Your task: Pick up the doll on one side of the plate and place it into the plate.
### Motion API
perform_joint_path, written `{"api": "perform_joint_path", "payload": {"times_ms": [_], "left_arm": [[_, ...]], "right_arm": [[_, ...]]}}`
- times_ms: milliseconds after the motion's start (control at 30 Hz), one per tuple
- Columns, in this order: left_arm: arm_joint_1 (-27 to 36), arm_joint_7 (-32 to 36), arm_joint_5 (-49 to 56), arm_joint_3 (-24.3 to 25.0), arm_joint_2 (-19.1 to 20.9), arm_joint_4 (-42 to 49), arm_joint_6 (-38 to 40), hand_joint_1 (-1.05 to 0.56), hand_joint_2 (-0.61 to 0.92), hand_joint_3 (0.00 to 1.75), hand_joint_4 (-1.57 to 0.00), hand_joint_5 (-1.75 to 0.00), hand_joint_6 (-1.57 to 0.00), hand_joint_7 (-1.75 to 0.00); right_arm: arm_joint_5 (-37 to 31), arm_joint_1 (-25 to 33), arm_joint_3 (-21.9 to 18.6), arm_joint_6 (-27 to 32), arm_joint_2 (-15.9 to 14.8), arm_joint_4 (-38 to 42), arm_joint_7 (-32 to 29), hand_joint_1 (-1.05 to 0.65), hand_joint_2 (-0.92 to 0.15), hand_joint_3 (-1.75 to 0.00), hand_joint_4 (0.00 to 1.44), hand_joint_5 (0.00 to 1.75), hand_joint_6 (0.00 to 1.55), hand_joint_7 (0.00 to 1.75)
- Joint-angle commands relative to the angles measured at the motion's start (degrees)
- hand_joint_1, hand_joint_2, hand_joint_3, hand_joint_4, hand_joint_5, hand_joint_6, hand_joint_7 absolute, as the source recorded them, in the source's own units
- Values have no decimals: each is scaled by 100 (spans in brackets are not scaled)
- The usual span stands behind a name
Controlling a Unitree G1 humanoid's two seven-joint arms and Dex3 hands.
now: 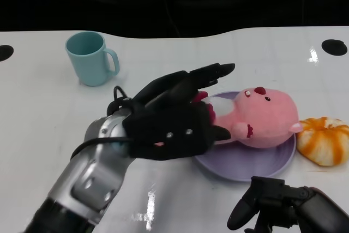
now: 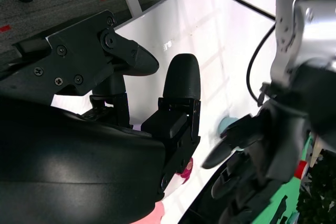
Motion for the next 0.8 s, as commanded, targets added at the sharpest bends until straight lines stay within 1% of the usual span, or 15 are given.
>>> {"api": "perform_joint_path", "payload": {"times_ms": [33,100,167,233,267,300,333,367,400,433,533,567,633,700,800], "left_arm": [[401,-39,-534,394,0,-437,-86,-57,92,19,-15,-82,-40,-14],[739,-15,-950,626,-85,-738,-59,-50,92,17,-19,-94,-46,-17],[1024,28,-1261,792,-159,-972,-23,-40,92,14,-28,-103,-57,-23],[1273,96,-1500,918,-240,-1096,-142,-37,92,13,-30,-106,-60,-25],[1425,142,-1640,996,-305,-1151,-239,-27,88,21,-42,-110,-65,-42],[1530,174,-1739,1050,-348,-1189,-308,-24,79,38,-47,-111,-63,-57],[1694,196,-1899,1131,-402,-1250,-385,-22,70,55,-50,-112,-61,-67],[1811,194,-2036,1191,-437,-1305,-417,-16,55,92,-59,-118,-66,-84],[1891,192,-2135,1231,-459,-1342,-442,-14,48,109,-63,-121,-68,-93],[1937,188,-2195,1253,-470,-1366,-456,-12,44,119,-65,-122,-69,-97],[2368,168,-2534,1438,-454,-1769,-249,-13,46,132,-79,-136,-80,-113],[2482,152,-2619,1480,-416,-1912,-136,-15,46,135,-82,-146,-82,-123],[2632,137,-2724,1524,-338,-2144,74,-17,45,138,-83,-154,-83,-130],[2830,141,-2828,1571,-247,-2479,357,-19,37,148,-90,-168,-87,-146],[3008,160,-3010,1617,-164,-2846,748,-18,34,154,-96,-174,-89,-157]], "right_arm": [[15,13,-71,-94,-75,24,6,-12,-64,-91,64,157,60,123],[23,13,-80,-90,-83,21,13,-12,-64,-91,64,157,60,123],[37,15,-84,-81,-81,20,14,-12,-64,-91,64,157,60,122],[38,22,-91,-97,-85,28,15,-11,-64,-92,64,157,60,122],[36,27,-97,-110,-90,35,17,-12,-64,-92,64,157,60,122],[36,31,-101,-119,-93,39,18,-12,-64,-92,64,157,60,122],[29,27,-105,-133,-104,49,23,-12,-64,-92,64,157,60,122],[26,16,-107,-130,-111,54,27,-12,-64,-92,64,157,59,122],[24,9,-107,-128,-115,58,30,-12,-64,-91,64,157,59,122],[24,4,-108,-125,-118,60,31,-11,-64,-91,64,157,59,122],[52,-10,-90,-111,-92,71,17,-12,-65,-91,65,157,60,122],[48,-12,-81,-108,-91,70,13,-12,-65,-91,65,157,60,122],[26,-13,-64,-85,-96,52,6,-12,-65,-90,65,157,60,122],[13,-16,-48,-18,-95,12,-2,-12,-65,-90,64,157,60,122],[-2,-19,-40,-4,-104,-8,-4,-12,-65,-90,63,157,60,122]]}}
